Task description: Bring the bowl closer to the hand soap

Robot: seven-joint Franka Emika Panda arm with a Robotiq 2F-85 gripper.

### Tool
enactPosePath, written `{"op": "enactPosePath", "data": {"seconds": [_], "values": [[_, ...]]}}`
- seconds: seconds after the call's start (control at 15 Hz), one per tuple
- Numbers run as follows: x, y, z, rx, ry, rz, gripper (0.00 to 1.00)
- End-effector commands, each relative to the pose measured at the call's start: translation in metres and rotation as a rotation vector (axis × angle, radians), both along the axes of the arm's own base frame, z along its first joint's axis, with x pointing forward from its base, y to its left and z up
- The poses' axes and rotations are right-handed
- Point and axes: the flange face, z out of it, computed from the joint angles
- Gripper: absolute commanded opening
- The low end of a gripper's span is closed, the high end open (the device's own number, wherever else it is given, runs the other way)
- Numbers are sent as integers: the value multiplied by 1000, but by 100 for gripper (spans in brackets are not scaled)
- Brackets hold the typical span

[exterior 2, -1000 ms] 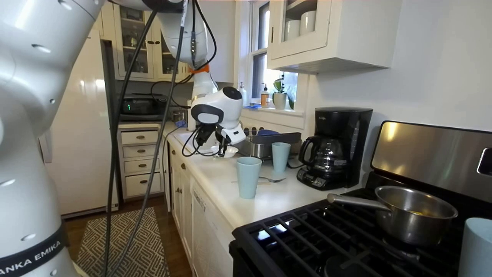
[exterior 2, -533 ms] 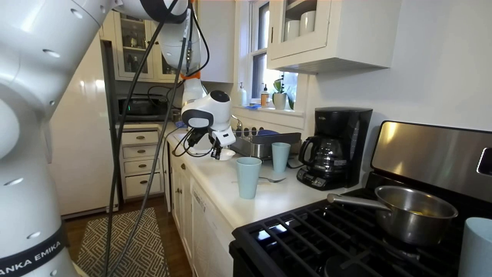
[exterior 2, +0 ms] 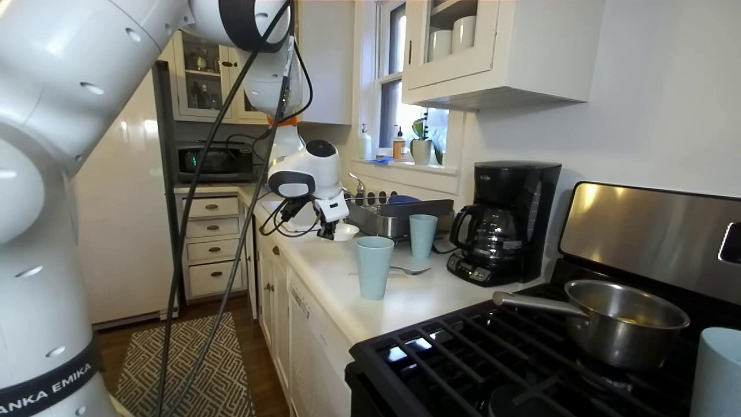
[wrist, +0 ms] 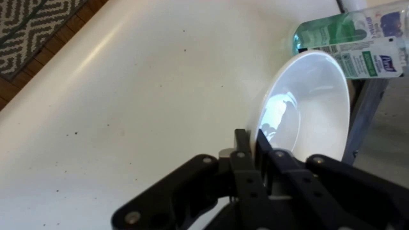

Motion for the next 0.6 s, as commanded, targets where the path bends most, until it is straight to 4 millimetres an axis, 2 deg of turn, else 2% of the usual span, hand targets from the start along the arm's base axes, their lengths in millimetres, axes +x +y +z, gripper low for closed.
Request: {"op": "enactPosePath", "data": {"seconds": [0.0,0.53], "values": [[14,5,-3,5,-24,-65,2],[28,12,-21,-22,-19,-88,2]]}}
